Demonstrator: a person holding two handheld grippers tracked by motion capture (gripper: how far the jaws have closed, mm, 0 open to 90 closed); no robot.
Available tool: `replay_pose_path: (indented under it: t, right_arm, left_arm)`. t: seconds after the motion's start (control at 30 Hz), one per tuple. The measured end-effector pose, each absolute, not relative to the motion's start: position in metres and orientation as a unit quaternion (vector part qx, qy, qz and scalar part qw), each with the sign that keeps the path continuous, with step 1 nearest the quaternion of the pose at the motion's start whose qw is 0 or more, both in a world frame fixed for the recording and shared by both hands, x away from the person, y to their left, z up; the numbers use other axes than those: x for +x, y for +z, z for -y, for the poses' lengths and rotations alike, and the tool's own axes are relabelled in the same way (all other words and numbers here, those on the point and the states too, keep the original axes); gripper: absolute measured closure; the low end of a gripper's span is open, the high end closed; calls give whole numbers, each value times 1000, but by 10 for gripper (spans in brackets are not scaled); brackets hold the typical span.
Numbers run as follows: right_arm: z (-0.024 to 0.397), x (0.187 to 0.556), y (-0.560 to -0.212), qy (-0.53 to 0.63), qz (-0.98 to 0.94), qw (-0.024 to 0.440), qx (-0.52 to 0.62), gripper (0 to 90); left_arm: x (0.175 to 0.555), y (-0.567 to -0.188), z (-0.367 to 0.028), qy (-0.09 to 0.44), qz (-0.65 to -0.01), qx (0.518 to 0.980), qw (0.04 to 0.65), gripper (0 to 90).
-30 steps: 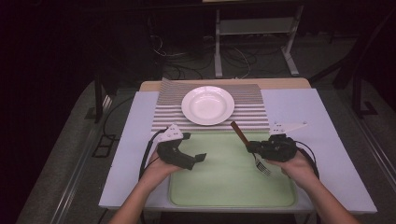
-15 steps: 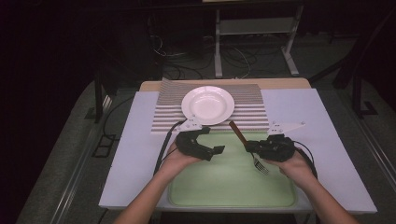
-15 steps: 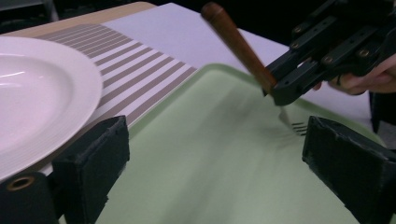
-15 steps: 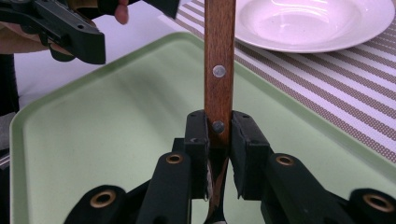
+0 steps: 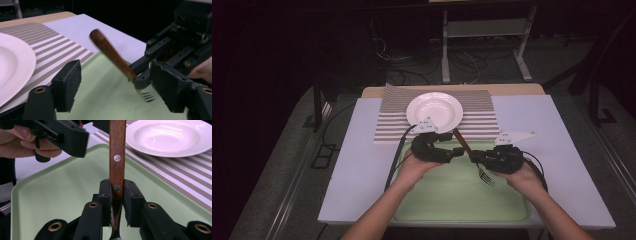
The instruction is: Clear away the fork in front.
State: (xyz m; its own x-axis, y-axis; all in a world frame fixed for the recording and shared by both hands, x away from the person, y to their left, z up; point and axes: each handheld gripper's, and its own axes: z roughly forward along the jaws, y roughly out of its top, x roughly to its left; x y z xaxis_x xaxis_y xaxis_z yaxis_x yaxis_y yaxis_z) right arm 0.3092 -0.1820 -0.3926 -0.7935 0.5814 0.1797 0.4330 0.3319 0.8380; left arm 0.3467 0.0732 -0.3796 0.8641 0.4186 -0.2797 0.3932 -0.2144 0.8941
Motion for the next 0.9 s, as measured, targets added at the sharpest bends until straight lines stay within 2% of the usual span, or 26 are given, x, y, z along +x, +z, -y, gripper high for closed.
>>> replay_pose_path:
  t: [0.03,0.2,0.37,0.43,0.5,0.7,0.9]
  right_arm:
    - [181,309,-393,488,-812,75,312,770]
    - [172,308,-393,489,-815,75,303,770]
    - [164,307,-394,486,-817,78,301,770]
    - [164,307,-395,486,-817,78,300,769]
    - [162,306,-394,487,-818,82,296,770]
    - [163,304,-390,497,-811,88,296,769]
    - [164,304,-388,502,-807,91,298,770]
  left_arm:
    - [347,-379,-72,8,-261,779,570,286]
    - [344,-381,-65,4,-259,782,567,437]
    - [343,-383,-66,-2,-262,783,564,521]
    - [343,-384,-66,-3,-262,783,564,526]
    - [343,-383,-67,-2,-264,782,564,575]
    - [342,-381,-69,-7,-263,776,573,652]
    - [341,-380,-68,-17,-258,775,577,682]
